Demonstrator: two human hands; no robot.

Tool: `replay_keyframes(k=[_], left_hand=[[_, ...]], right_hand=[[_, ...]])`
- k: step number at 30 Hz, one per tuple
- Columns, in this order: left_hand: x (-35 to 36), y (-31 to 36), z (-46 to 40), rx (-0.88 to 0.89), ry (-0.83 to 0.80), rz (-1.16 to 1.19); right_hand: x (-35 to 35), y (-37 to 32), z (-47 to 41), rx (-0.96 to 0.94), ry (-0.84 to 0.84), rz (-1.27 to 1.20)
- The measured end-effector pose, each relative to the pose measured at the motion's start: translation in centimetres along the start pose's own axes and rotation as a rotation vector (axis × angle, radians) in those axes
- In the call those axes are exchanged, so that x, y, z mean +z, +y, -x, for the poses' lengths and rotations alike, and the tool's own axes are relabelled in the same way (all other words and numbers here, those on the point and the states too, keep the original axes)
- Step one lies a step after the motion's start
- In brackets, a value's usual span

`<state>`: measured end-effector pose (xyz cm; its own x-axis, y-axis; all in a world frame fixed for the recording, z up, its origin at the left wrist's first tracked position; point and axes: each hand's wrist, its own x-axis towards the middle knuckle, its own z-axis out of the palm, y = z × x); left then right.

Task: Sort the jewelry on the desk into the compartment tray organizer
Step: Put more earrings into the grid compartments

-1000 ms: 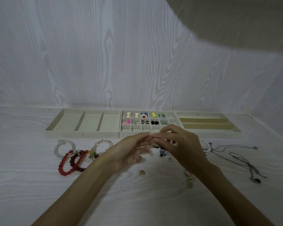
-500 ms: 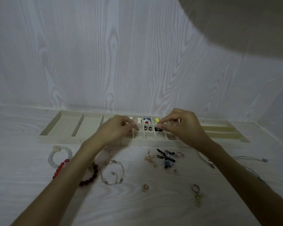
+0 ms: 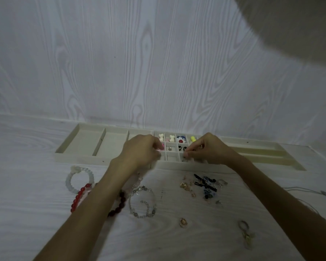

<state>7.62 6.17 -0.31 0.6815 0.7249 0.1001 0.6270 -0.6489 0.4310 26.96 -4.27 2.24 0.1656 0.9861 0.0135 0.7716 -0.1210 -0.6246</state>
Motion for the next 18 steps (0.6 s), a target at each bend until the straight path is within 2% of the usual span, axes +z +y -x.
replay_keyframes(k=[10, 18], left_hand=[[-0.1, 0.1, 0.0, 0.02, 0.017, -0.004], [0.0, 0.2, 0.1, 0.017, 0.02, -0.02]], right_hand=[[1.2, 0.7, -0.8, 0.041, -0.001, 0.126], [2.1, 1.1, -0.6, 0.011, 0.145, 0.194]])
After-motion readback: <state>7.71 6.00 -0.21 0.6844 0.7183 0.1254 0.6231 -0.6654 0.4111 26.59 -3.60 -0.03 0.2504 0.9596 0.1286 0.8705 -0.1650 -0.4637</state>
